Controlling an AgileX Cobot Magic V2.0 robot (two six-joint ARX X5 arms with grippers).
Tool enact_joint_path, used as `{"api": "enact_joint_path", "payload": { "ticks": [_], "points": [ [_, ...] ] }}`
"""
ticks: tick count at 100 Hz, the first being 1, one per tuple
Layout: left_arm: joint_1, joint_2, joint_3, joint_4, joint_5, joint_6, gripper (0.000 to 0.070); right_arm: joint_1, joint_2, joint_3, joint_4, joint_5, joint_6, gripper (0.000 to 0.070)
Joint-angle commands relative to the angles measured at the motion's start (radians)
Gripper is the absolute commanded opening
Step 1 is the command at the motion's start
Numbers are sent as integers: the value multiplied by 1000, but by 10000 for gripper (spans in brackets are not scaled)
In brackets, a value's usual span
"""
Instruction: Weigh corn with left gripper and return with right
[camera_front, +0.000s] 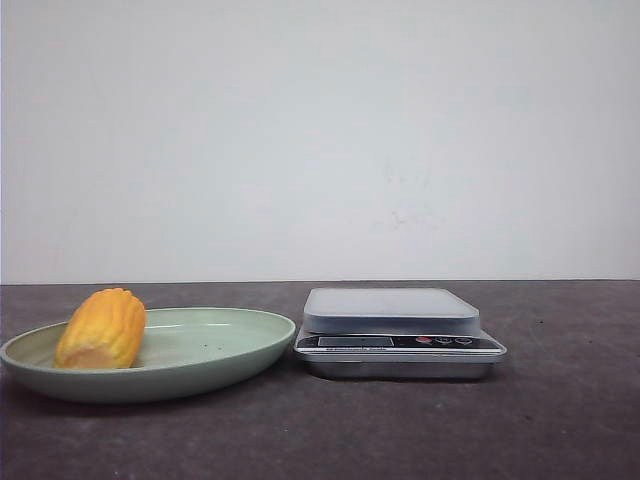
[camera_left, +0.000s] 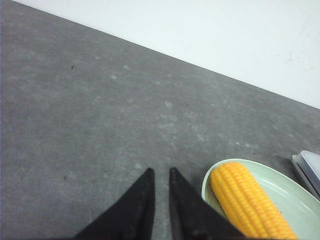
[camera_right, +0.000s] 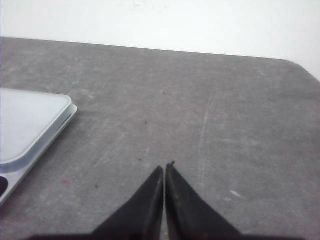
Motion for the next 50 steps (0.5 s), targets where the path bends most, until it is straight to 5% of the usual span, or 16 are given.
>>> {"api": "enact_joint_path", "payload": {
  "ticks": [1, 17, 31, 50],
  "points": [
    [0, -1, -8, -7, 21, -54, 11, 2, -1, -2, 11, -2, 85, 4],
    [0, -1, 48, -19, 142, -166, 11, 2, 0, 3, 50, -26, 219, 4],
    [0, 3, 132, -48, 192, -246, 12, 2, 0, 55, 105, -109, 229, 3],
    [0, 43, 279, -39, 208, -388, 12, 2, 63, 233, -50, -105, 226, 3]
  ]
}}
